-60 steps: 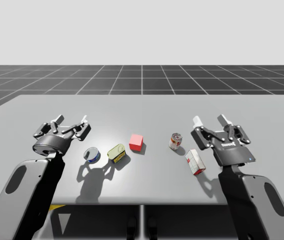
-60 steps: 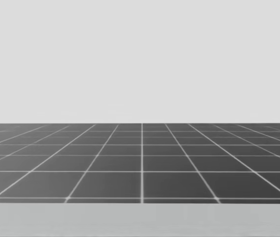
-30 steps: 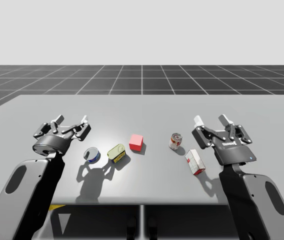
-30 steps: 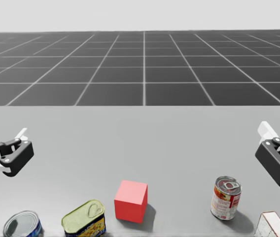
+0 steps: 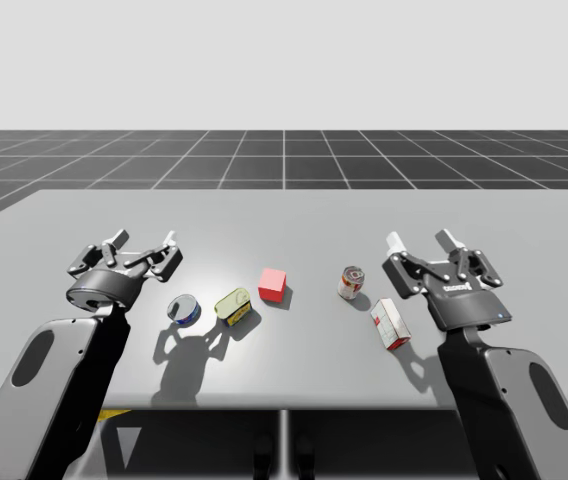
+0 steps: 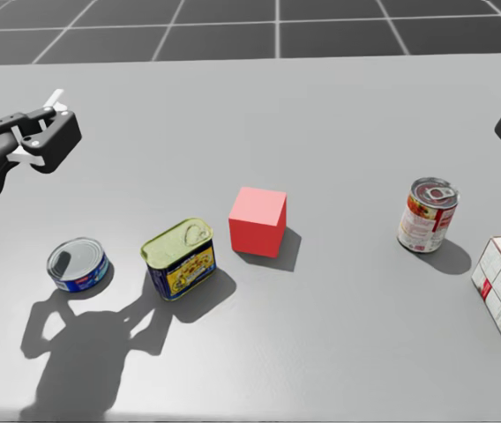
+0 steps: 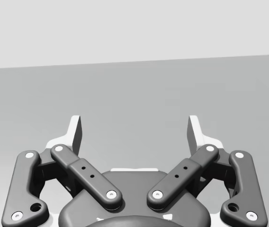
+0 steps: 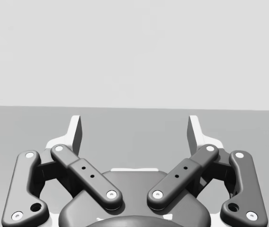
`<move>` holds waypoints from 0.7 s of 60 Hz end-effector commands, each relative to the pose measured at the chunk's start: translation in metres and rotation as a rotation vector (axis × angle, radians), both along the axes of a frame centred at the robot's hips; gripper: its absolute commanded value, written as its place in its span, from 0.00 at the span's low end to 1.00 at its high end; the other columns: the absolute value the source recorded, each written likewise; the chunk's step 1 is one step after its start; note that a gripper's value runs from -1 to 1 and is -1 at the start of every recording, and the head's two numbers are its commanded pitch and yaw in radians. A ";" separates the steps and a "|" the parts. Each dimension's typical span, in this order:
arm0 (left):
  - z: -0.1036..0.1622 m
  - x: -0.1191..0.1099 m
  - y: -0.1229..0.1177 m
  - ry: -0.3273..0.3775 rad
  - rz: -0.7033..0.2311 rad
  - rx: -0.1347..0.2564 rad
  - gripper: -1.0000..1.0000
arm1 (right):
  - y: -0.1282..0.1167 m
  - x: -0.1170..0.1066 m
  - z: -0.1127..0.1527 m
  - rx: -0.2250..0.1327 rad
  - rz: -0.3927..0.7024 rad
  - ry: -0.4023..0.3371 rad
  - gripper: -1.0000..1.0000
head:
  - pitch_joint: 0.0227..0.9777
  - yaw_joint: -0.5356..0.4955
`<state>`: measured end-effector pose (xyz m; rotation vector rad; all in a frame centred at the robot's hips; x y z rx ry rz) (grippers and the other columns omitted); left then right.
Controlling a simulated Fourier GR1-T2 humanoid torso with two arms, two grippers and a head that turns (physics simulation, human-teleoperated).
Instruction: Find the red cube and pick it up.
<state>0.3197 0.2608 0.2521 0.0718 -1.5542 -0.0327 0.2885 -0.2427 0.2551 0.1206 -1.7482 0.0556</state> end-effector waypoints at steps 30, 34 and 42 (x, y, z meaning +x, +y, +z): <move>0.000 0.001 -0.003 0.006 -0.011 -0.001 0.00 | 0.074 -0.017 -0.002 -0.014 0.416 0.156 0.00 | 0.80 0.55; 0.000 0.000 -0.003 0.007 -0.012 0.000 0.00 | 0.084 -0.016 -0.006 -0.018 0.458 0.183 0.00 | 0.80 0.56; -0.001 0.000 -0.004 0.011 -0.019 -0.001 0.00 | 0.094 -0.010 -0.015 -0.016 0.495 0.180 0.00 | 0.79 0.57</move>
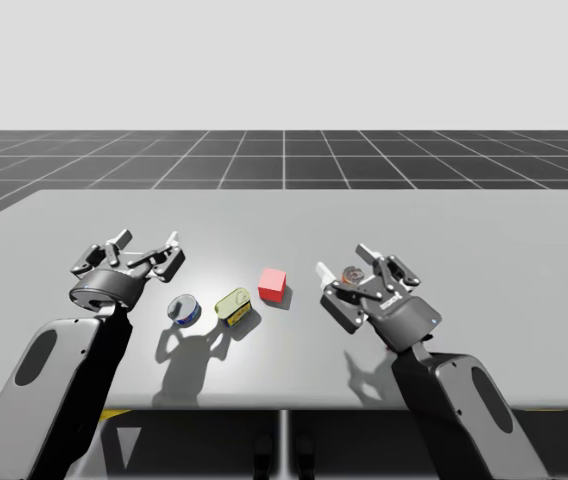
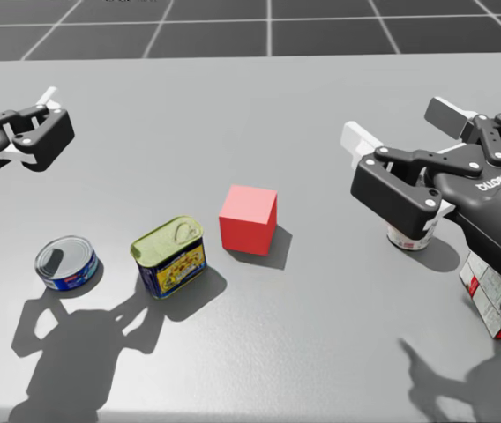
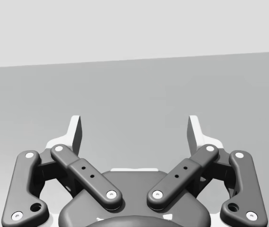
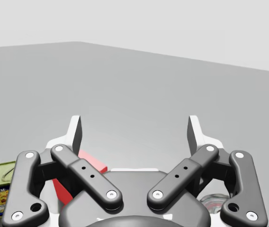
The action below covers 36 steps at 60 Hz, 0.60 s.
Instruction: Find the red cube and pick it up.
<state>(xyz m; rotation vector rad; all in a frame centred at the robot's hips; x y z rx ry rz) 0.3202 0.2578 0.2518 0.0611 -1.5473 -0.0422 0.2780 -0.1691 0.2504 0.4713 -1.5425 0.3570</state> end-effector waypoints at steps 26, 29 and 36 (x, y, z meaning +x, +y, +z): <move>-0.001 -0.001 -0.004 0.006 -0.015 0.005 0.00 | 0.064 0.025 -0.061 -0.193 0.269 0.145 0.00 | 0.80 0.56; -0.001 -0.001 -0.004 0.005 -0.015 0.005 0.00 | 0.067 0.027 -0.064 -0.207 0.280 0.151 0.00 | 0.80 0.56; -0.001 -0.001 -0.004 0.005 -0.016 0.006 0.00 | 0.071 0.034 -0.073 -0.235 0.295 0.164 0.00 | 0.81 0.56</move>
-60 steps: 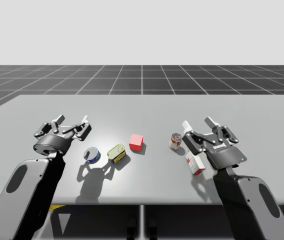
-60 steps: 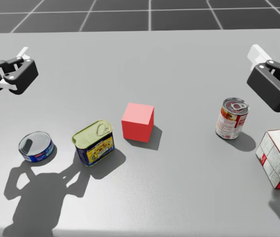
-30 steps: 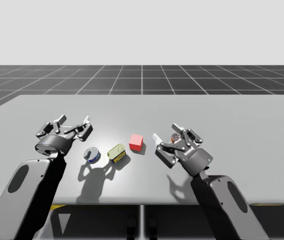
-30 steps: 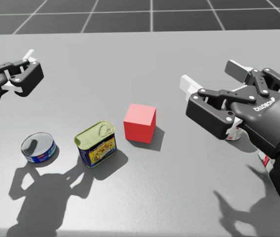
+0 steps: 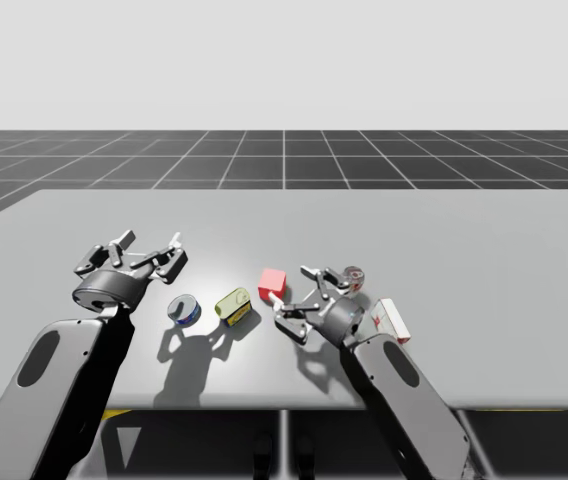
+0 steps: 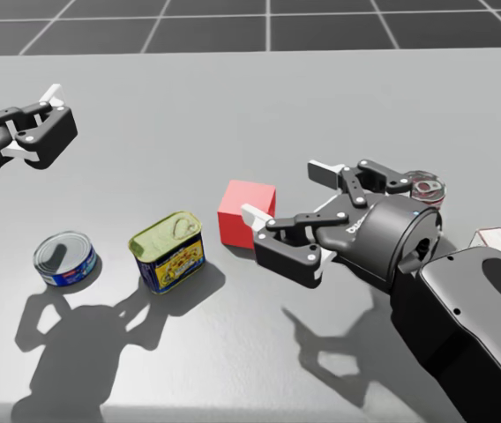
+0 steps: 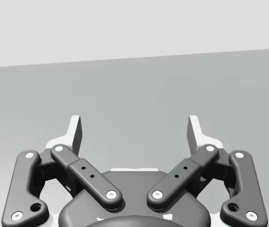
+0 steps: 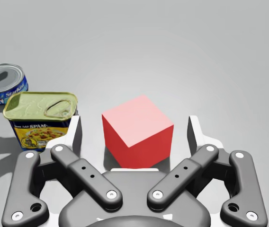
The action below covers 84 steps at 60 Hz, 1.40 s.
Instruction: Find the red cube and pick it up.
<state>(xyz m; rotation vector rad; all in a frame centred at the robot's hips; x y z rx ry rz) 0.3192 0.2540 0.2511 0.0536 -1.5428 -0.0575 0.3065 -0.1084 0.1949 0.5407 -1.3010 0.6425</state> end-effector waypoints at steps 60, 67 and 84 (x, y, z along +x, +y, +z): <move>0.001 -0.001 0.003 -0.004 0.003 -0.004 0.00 | 0.047 0.057 -0.062 -0.240 0.032 0.065 0.63 | 0.81 0.57; 0.001 -0.001 0.002 -0.002 0.003 -0.003 0.00 | 0.040 0.055 -0.062 -0.253 0.027 0.086 1.00 | 0.77 0.56; 0.000 0.000 0.001 -0.001 0.005 0.001 0.00 | 0.034 0.053 -0.068 -0.271 0.043 0.099 1.00 | 0.56 0.53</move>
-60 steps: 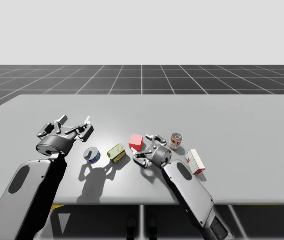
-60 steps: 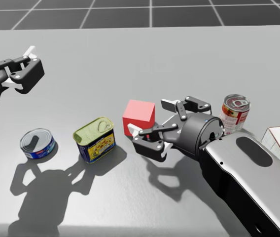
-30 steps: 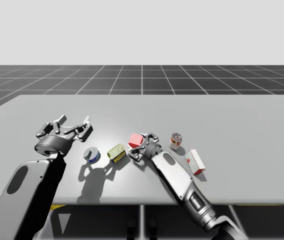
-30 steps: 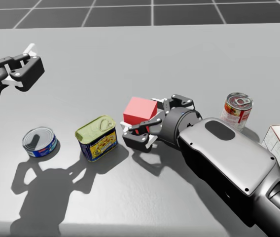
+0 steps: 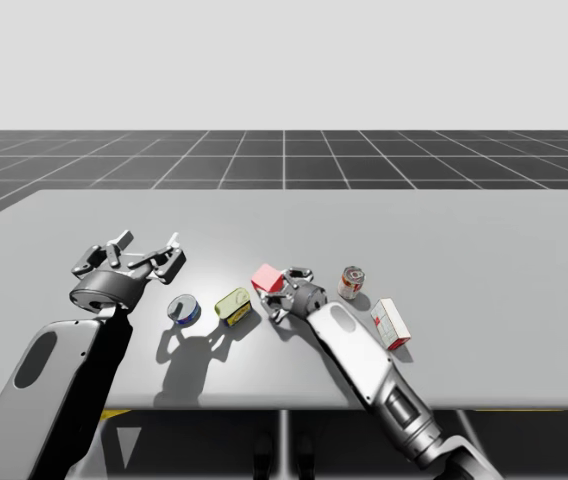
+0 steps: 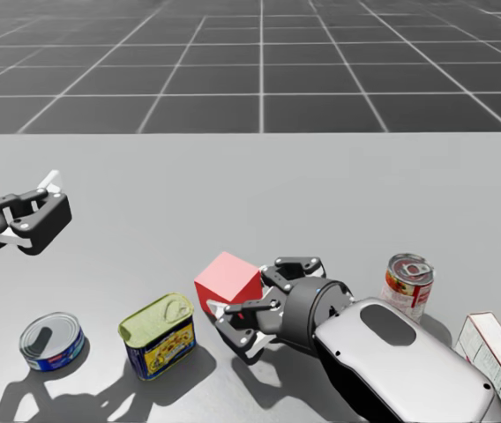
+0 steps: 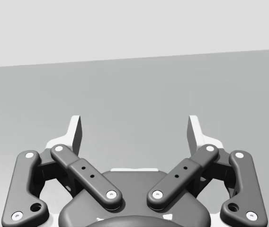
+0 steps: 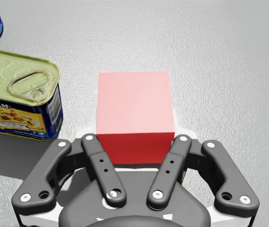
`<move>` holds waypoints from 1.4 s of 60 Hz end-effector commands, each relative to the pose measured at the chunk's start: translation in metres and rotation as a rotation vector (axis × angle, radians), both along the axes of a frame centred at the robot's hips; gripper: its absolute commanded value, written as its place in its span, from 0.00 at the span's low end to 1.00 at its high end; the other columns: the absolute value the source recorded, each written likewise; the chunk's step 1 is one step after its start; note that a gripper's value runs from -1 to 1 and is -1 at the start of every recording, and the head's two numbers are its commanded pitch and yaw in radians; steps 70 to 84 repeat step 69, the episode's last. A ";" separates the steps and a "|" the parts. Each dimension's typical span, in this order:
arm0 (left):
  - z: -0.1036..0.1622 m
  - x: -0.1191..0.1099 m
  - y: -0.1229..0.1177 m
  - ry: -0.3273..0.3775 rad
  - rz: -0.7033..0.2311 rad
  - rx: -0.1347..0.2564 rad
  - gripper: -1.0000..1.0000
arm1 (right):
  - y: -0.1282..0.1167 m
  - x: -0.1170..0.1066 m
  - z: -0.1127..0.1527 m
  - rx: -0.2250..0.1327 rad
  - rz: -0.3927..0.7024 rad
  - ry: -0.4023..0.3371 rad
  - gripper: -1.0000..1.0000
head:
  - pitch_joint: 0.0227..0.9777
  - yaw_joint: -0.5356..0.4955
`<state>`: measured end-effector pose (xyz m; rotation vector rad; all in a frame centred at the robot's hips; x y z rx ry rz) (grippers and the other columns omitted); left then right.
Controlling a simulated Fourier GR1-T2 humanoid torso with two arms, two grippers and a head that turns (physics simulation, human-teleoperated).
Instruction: Find the red cube and pick it up.
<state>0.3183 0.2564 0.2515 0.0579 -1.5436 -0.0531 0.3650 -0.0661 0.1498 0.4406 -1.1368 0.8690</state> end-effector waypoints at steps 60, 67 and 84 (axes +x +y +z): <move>0.001 0.000 0.001 -0.008 -0.001 -0.006 0.00 | -0.047 -0.020 0.144 0.177 -0.346 -0.310 1.00 | 0.44 0.52; 0.001 0.000 0.001 -0.008 0.000 -0.005 0.00 | -0.059 -0.028 0.182 0.251 -0.382 -0.421 1.00 | 0.44 0.51; 0.001 0.000 0.001 -0.008 0.000 -0.006 0.00 | -0.061 -0.030 0.188 0.261 -0.390 -0.445 1.00 | 0.44 0.51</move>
